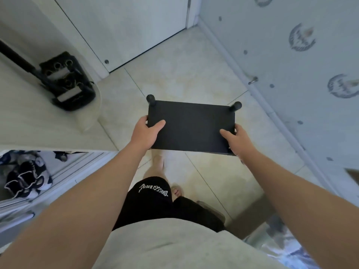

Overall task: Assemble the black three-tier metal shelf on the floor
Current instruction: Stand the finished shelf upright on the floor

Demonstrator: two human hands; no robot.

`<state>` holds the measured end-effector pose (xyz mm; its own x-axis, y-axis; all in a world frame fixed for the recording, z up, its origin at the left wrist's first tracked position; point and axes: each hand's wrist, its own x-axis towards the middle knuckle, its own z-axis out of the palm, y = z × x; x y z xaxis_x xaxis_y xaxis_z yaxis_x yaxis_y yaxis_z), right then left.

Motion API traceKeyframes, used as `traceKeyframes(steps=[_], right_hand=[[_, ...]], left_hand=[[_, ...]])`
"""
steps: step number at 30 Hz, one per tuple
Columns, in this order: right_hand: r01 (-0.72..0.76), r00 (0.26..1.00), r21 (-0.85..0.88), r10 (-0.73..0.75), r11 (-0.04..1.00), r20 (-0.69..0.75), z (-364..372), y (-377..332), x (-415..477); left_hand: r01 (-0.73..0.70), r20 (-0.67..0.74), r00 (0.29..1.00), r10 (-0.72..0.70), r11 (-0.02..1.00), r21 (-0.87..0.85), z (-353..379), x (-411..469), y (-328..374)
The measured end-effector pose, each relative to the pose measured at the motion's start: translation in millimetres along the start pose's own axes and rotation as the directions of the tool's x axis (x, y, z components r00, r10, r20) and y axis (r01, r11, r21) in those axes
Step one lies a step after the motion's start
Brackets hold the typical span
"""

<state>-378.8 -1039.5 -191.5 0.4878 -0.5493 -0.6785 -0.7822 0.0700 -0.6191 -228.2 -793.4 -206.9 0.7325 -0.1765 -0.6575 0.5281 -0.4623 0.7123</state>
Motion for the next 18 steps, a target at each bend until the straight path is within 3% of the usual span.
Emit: traceKeyframes(steps=[6,11,18], right_hand=[[0.015,0.997,0.068,-0.01,0.998,-0.073,-35,-78,68],[-0.048,0.991,0.173,0.068,0.984,-0.113,-61,-139,133],[-0.068,0.977,0.256,0.116,0.964,-0.179,-108,-188,218]], left_hand=[[-0.095,0.048,0.994,0.094,0.995,0.01,29,81,104],[-0.121,0.115,0.987,0.111,0.989,0.088,54,153,193],[-0.166,0.166,0.976,0.138,0.973,0.163,114,234,292]])
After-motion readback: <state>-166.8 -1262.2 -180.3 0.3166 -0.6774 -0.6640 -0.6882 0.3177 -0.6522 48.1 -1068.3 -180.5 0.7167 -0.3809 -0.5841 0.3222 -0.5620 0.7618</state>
